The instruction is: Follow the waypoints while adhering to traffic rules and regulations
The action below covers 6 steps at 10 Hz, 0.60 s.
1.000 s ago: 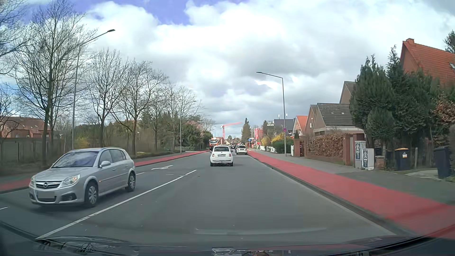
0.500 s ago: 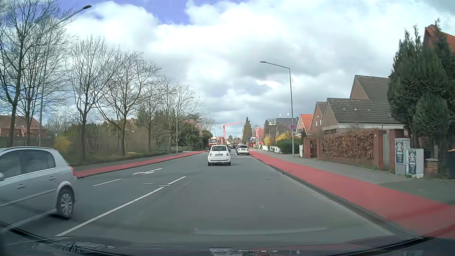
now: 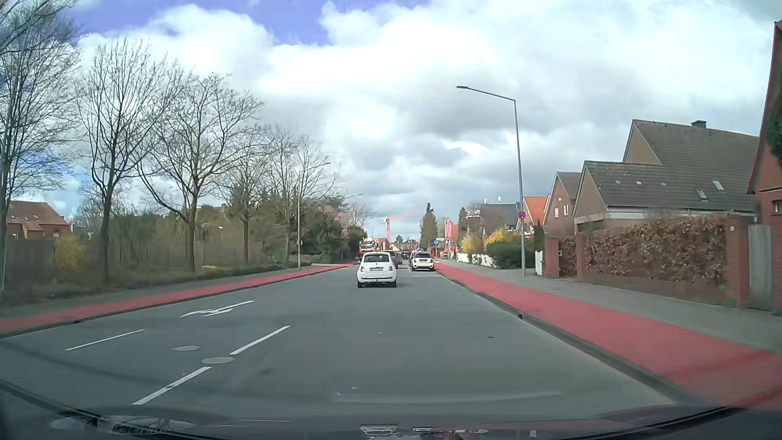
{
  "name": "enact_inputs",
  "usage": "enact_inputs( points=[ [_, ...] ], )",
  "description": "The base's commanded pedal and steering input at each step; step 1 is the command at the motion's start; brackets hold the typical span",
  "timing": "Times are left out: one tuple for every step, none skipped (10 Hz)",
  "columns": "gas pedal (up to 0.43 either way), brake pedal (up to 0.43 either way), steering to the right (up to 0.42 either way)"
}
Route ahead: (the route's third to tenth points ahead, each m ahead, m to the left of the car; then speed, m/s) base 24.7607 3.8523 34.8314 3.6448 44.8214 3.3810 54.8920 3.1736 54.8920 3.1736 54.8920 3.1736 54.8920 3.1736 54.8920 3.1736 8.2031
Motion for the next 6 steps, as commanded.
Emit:
enact_inputs(
  points=[
    [0.150, 0.000, -0.027],
    [0.150, 0.000, -0.030],
    [0.150, 0.000, -0.030],
    [0.138, 0.000, -0.030],
    [0.150, 0.000, -0.031],
    [0.138, 0.000, -0.030]
  ],
)
